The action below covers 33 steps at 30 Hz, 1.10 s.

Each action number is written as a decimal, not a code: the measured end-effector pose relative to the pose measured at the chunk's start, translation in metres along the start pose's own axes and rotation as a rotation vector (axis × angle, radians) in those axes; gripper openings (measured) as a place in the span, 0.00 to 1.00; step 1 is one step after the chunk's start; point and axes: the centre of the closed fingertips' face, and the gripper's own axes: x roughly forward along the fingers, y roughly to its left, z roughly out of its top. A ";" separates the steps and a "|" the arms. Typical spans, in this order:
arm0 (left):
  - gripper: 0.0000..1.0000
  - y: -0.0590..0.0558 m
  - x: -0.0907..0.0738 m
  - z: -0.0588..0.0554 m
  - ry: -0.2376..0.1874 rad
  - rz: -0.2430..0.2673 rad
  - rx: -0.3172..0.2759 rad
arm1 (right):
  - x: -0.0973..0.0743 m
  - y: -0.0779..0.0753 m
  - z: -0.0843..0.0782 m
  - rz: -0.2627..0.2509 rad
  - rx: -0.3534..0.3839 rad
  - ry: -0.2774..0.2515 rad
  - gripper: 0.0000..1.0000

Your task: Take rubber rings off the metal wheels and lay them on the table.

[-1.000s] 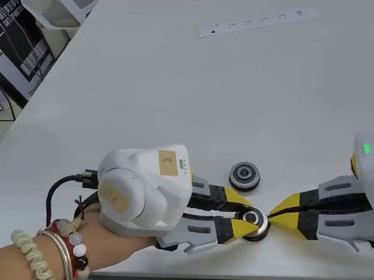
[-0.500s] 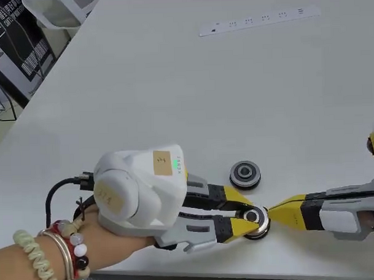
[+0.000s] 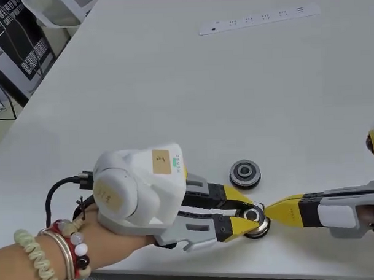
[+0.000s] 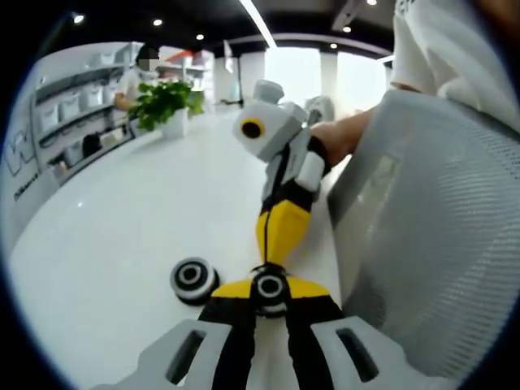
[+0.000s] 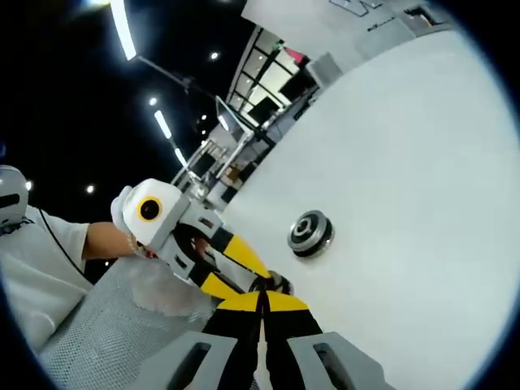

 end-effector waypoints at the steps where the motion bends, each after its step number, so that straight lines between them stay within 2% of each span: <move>1: 0.13 0.000 0.000 0.000 0.000 -0.001 0.000 | 0.000 0.000 0.000 0.003 0.002 -0.001 0.00; 14: 0.13 0.000 0.001 0.001 0.000 0.003 -0.002 | 0.002 0.008 0.005 0.067 0.013 -0.019 0.00; 22: 0.14 -0.001 0.002 0.002 0.004 0.010 -0.002 | 0.002 0.007 0.007 0.082 0.018 -0.037 0.00; 33: 0.14 -0.001 0.003 0.002 0.017 0.020 0.007 | 0.000 0.007 0.009 0.109 0.069 -0.065 0.00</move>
